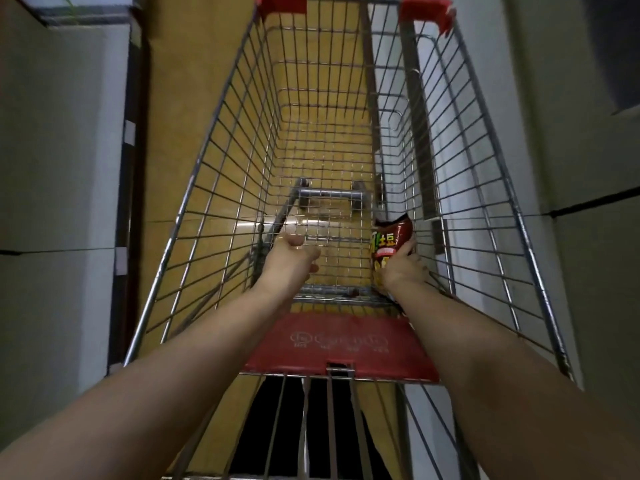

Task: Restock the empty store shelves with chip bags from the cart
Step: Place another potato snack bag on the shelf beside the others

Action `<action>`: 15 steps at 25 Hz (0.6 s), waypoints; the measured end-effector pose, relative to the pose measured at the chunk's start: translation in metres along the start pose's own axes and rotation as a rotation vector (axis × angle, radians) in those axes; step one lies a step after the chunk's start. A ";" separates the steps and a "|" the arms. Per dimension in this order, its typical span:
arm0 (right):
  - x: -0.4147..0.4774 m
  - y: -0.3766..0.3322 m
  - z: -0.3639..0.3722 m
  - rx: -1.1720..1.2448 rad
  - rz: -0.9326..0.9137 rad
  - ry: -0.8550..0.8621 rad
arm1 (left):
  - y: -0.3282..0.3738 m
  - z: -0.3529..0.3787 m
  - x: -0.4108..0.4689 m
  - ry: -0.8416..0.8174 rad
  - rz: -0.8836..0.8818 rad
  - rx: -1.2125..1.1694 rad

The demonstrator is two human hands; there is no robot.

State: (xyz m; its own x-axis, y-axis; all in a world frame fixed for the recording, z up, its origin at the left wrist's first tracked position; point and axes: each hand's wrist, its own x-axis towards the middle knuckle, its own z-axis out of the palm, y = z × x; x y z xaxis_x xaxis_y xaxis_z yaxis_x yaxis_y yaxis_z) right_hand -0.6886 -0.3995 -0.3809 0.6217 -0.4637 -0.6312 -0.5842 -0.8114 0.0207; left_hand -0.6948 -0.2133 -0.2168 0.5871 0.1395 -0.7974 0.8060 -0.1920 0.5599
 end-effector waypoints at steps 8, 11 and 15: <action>-0.045 -0.015 -0.070 0.478 -0.292 -0.014 | 0.013 -0.005 -0.021 -0.055 0.068 0.026; -0.092 -0.020 -0.126 0.851 -0.402 -0.168 | 0.031 -0.012 -0.041 -0.075 0.190 0.050; -0.167 -0.013 -0.195 1.053 -0.515 -0.212 | 0.075 -0.032 -0.086 -0.150 0.376 -0.078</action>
State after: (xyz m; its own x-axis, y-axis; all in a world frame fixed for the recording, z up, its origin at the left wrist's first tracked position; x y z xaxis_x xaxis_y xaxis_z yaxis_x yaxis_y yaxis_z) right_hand -0.6834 -0.3810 -0.1243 0.8678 -0.0209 -0.4966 -0.4939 -0.1479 -0.8569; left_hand -0.6828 -0.2085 -0.0991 0.8290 -0.0708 -0.5547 0.5441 -0.1271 0.8294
